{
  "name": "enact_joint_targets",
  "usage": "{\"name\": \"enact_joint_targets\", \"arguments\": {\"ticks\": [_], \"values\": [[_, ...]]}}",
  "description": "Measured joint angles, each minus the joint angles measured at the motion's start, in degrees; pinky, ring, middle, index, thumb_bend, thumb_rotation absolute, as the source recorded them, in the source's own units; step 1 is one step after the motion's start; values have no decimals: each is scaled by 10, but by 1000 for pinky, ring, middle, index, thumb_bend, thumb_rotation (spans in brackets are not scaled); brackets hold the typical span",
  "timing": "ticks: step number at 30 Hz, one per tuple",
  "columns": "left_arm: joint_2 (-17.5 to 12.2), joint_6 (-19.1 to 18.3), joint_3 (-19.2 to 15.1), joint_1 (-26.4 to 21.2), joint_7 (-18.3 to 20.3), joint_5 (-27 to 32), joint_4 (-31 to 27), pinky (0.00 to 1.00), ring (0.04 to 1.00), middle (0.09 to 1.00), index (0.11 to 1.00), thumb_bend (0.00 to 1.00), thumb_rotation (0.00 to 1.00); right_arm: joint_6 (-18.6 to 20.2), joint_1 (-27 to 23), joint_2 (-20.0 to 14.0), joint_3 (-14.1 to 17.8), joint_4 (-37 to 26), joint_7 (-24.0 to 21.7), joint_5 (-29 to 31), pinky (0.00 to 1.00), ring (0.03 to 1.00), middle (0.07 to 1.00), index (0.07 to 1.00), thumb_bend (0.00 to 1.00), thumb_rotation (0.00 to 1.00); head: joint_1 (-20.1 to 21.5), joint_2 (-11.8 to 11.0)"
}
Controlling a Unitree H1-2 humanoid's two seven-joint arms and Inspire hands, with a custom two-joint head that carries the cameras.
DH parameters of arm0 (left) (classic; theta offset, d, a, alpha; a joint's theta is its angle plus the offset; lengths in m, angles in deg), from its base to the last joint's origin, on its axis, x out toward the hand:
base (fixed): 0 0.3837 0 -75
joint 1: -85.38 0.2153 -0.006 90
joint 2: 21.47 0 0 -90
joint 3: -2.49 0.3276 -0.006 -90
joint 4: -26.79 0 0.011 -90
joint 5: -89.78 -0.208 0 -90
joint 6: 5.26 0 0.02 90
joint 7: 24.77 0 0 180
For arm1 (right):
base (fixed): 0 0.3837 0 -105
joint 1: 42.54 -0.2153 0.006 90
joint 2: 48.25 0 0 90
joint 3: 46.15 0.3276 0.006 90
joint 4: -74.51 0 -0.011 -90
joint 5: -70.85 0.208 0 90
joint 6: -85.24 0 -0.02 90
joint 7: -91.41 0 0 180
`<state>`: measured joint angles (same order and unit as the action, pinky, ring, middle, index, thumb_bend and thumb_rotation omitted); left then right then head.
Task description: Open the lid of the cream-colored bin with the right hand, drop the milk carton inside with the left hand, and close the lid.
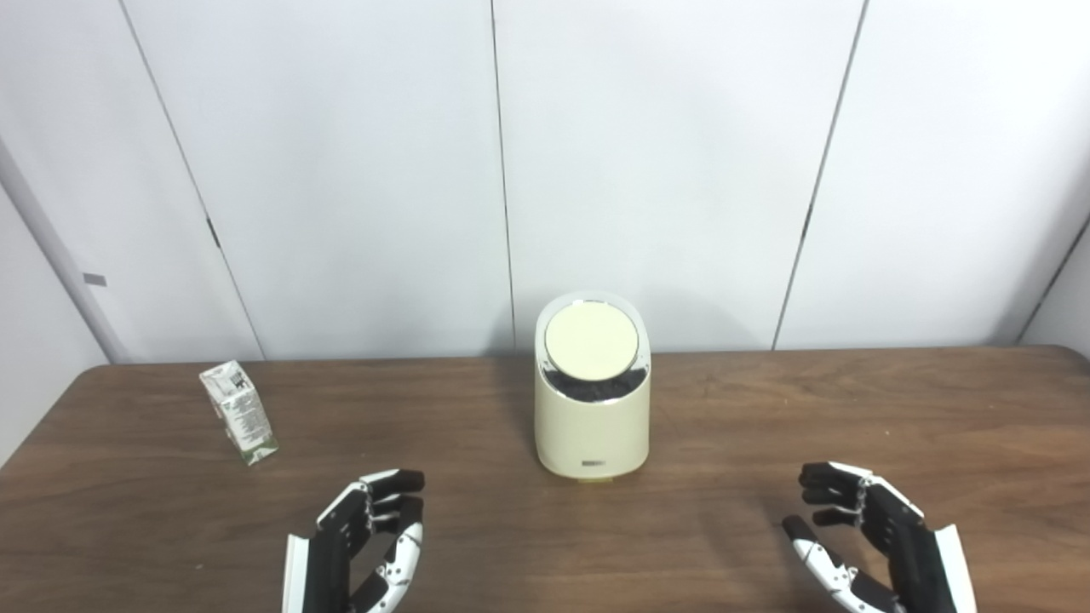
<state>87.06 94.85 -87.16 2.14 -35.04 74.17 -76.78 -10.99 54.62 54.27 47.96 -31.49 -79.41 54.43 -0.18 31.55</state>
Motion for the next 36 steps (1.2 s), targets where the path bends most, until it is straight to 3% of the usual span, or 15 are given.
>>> {"name": "enact_joint_targets", "arguments": {"ticks": [9,26,32,36], "values": [[1,-2,0,0,0,-2,-1,529,613,662,648,254,275,0,0,0,0,0,0,0,546,630,647,630,250,158,0,1],[4,-2,6,0,-2,-6,0,524,614,663,651,244,228,0,0,-10,3,2,-5,9,560,642,656,634,251,176,-2,1],[23,1,14,0,-12,-17,14,530,615,661,647,263,253,12,-1,-34,13,-3,-30,55,594,690,704,687,326,369,-14,-3],[32,1,17,0,-18,-30,14,529,617,663,655,256,281,113,-15,-47,30,-91,-62,134,728,811,823,809,354,520,-16,-3]]}}
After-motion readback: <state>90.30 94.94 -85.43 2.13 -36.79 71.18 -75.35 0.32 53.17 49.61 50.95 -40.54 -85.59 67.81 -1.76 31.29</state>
